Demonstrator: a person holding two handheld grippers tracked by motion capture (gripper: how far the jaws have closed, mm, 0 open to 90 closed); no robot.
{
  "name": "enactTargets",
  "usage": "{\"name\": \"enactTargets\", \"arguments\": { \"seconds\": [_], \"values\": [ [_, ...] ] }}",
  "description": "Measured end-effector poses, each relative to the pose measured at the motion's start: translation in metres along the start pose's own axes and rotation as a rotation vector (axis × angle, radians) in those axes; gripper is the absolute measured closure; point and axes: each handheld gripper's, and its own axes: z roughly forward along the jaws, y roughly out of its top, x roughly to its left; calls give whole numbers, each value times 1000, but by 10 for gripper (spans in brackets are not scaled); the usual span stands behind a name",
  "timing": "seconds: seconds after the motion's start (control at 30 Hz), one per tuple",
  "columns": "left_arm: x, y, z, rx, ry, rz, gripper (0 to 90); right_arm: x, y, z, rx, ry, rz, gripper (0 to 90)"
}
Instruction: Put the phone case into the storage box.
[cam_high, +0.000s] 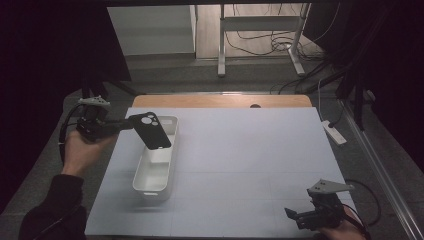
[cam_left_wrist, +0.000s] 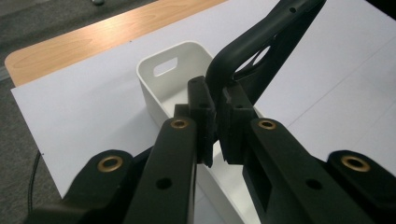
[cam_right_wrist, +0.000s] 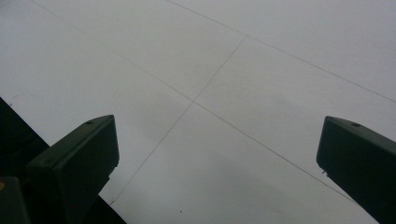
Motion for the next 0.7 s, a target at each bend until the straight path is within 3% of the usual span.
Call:
{"name": "enactTargets", "arguments": {
  "seconds": [0.7],
  "values": [
    [14, 7, 27, 11, 17, -4, 845, 0, 0, 0, 7, 4, -1, 0]
  ]
}}
